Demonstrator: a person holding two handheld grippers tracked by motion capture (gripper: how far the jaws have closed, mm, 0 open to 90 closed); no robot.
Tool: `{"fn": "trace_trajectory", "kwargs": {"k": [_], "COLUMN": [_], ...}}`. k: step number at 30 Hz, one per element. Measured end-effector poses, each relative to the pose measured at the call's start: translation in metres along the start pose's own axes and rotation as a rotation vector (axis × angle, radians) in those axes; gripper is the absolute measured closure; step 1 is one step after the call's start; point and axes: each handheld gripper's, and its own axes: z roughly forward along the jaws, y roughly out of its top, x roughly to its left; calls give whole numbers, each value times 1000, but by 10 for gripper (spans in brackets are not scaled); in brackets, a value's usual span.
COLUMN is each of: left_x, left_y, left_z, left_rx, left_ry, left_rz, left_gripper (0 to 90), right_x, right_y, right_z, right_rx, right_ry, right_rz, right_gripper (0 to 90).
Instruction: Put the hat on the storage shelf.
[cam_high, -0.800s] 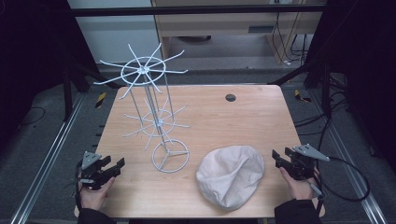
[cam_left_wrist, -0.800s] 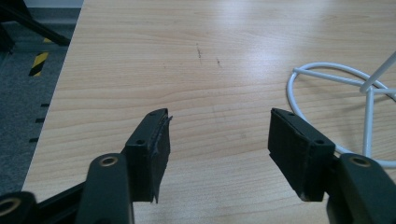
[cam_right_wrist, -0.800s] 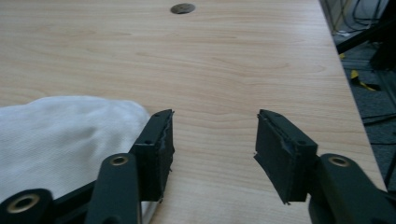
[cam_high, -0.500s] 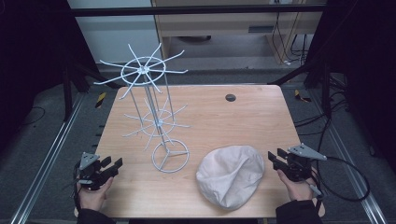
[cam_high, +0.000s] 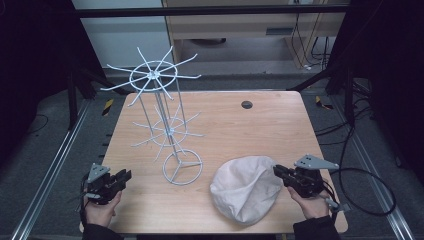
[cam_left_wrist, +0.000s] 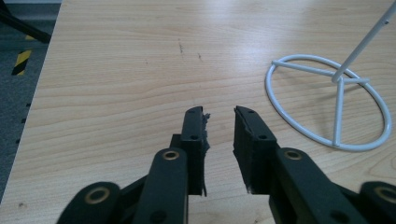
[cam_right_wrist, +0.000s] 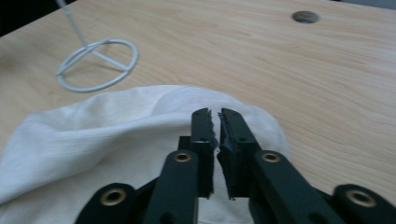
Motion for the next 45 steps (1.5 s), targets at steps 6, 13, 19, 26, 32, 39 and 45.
{"fn": "trace_trajectory", "kwargs": {"k": [6, 13, 19, 26, 32, 39, 45], "left_x": [-10, -33, -62, -93, -122, -155, -192], "left_y": [1, 1, -1, -2, -1, -1, -6], "left_z": [-3, -6, -6, -4, 1, 9, 18], "left_rx": [8, 9, 28, 49, 65, 96, 124], "left_ry": [-36, -115, -203, -288, -345, -392, -445], "left_rz": [33, 69, 116, 147, 192, 251, 302], "left_gripper": [848, 876, 895, 896, 896, 897, 898], "right_x": [12, 7, 1, -6, -10, -9, -10], "right_y": [4, 0, -5, -9, -13, -17, -17], "right_z": [3, 7, 10, 11, 11, 14, 15], "right_rx": [33, 53, 70, 75, 84, 102, 98], "right_ry": [73, 71, 66, 45, 39, 49, 36], "right_rz": [-48, -36, -10, 5, 16, 8, 18], "right_gripper": [900, 900, 900, 900, 900, 900, 900]}}
